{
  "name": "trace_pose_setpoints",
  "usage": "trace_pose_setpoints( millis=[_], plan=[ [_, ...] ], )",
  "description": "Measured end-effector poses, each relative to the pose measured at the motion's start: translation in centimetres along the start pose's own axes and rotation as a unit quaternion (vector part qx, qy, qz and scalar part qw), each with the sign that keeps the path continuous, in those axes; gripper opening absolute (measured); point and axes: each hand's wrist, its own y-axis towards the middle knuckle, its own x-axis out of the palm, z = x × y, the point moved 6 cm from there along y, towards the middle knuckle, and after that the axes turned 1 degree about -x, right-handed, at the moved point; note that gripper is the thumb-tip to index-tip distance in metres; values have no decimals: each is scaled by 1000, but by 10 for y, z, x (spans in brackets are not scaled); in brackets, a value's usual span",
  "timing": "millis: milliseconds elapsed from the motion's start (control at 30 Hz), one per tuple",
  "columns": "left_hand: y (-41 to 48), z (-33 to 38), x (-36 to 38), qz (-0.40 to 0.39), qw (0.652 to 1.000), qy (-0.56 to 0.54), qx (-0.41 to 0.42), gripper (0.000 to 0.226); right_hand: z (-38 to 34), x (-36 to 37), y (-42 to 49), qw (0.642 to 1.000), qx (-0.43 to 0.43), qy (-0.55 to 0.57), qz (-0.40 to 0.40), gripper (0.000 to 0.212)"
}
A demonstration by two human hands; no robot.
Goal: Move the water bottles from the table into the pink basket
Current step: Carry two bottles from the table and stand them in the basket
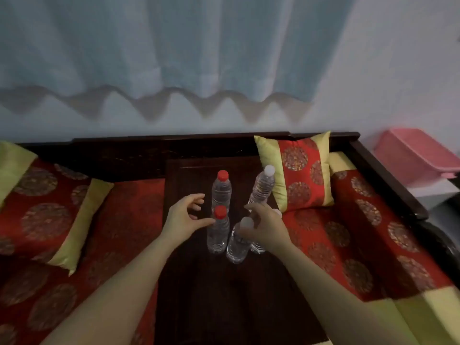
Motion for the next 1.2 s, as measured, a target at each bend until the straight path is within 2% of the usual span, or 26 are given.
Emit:
trace_pose_setpoints(
  millis=[100,233,367,533,800,1000,1200],
  plan=[
    [13,-3,9,-20,1000,-10,-1,72,-5,6,7,1000,-28,0,-7,31],
    [22,2,21,-59,998,-6,34,66,-4,9,12,999,-29,9,-25,21],
    [25,11,27,-117,991,29,62,68,-2,8,14,999,-25,20,-32,24],
    [22,14,39,-139,988,23,59,69,2,7,13,999,-26,32,-23,49],
    [13,19,37,-97,994,23,54,60,14,4,2,997,-22,71,-28,35],
    [-1,25,36,-97,991,75,45,35,18,-13,-13,996,-23,88,-20,27],
    [-19,42,36,-85,994,65,39,34,23,-41,-36,993,-22,109,25,27]
  ],
)
